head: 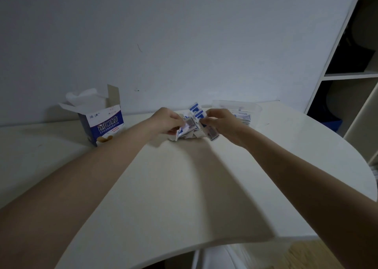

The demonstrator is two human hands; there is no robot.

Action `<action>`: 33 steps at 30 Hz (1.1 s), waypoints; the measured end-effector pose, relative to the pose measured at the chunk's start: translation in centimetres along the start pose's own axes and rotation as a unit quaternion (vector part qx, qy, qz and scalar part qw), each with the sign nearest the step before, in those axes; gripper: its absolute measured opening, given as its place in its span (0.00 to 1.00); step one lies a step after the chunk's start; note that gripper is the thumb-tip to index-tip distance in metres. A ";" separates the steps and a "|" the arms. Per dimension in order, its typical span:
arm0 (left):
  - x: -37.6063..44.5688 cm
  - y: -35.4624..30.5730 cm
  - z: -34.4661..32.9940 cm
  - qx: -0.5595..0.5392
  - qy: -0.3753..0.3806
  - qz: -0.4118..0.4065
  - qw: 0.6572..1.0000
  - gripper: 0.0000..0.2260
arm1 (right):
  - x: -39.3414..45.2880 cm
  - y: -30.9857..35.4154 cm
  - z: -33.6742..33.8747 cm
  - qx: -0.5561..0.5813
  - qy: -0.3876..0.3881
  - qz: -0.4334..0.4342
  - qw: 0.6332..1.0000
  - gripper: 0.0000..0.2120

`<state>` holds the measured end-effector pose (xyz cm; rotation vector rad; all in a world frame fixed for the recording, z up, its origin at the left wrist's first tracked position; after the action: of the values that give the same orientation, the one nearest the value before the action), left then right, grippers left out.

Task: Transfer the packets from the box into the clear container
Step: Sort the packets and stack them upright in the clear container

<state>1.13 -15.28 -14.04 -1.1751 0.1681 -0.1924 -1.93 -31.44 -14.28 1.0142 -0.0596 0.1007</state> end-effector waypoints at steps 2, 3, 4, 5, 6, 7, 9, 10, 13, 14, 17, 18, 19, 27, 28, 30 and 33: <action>-0.4 -0.7 -0.4 0.013 0.036 -0.014 0.999 0.03 | 0.1 0.6 -0.6 -0.010 0.032 0.004 0.999 0.07; -0.6 -0.9 -0.6 0.026 0.043 -0.019 0.999 0.02 | 0.1 0.9 -0.8 -0.034 0.030 0.008 0.999 0.08; -0.6 -0.9 -0.8 0.037 0.048 -0.021 0.998 0.02 | 0.0 1.1 -0.9 -0.059 0.015 0.011 0.998 0.08; -0.6 -0.7 -0.9 0.047 0.056 -0.021 0.997 0.02 | 0.0 1.4 -0.8 -0.076 -0.005 0.013 0.997 0.07; -0.7 -0.5 -1.2 0.054 0.067 -0.020 0.996 0.02 | 0.0 1.5 -0.7 -0.089 -0.028 0.015 0.996 0.07; -0.7 -0.3 -1.3 0.061 0.079 -0.017 0.995 0.03 | 0.0 1.5 -0.4 -0.098 -0.051 0.019 0.994 0.08; -0.7 0.1 -1.3 0.068 0.093 -0.011 0.993 0.04 | -0.1 1.6 0.3 -0.103 -0.088 0.027 0.990 0.07; -0.6 0.3 -1.2 0.064 0.094 -0.009 0.994 0.05 | -0.1 1.6 0.8 -0.100 -0.101 0.029 0.989 0.07; 0.0 0.2 -0.1 0.078 0.059 -0.018 0.995 0.04 | -0.3 1.8 1.6 -0.190 -0.080 0.035 0.978 0.07; 0.3 0.0 0.1 0.113 0.044 -0.034 0.992 0.04 | -0.4 2.0 1.5 -0.252 -0.059 0.050 0.965 0.10; 0.6 -0.7 -0.5 0.180 0.043 -0.087 0.979 0.06 | -0.4 3.0 0.3 -0.383 0.002 0.122 0.916 0.15; 0.8 -0.9 -0.9 0.195 0.040 -0.100 0.975 0.07 | -0.4 3.1 -0.2 -0.412 0.020 0.130 0.902 0.13; 1.0 -0.9 -1.2 0.211 0.026 -0.108 0.971 0.08 | -0.2 3.0 -0.7 -0.438 0.032 0.125 0.890 0.12; 1.0 1.9 -0.4 0.410 -0.015 -0.099 0.907 0.09 | -0.5 -0.3 -0.8 -0.435 0.025 0.096 0.895 0.13; 1.1 1.8 -0.2 0.401 -0.026 -0.098 0.911 0.08 | -0.7 -0.7 -0.8 -0.435 0.024 0.100 0.895 0.12; 1.3 1.4 0.3 0.363 -0.050 -0.088 0.926 0.07 | -0.7 -1.3 -0.9 -0.427 0.027 0.100 0.898 0.04; 1.5 0.9 1.4 0.313 -0.073 -0.072 0.944 0.07 | -0.5 -1.7 -0.5 -0.383 0.019 0.078 0.920 0.10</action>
<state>3.02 -14.02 -14.37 -0.5622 -0.1095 -0.2636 -2.22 -31.96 -16.02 0.2203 -0.1326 0.2225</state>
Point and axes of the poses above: each hand's wrist, its own x-axis towards the middle knuckle, its own z-axis out of the back of the hand, y = z × x, the point moved 5 cm from there along x, towards the middle knuckle, and after that the axes turned 11 degrees about -x, right-handed, at the moved point
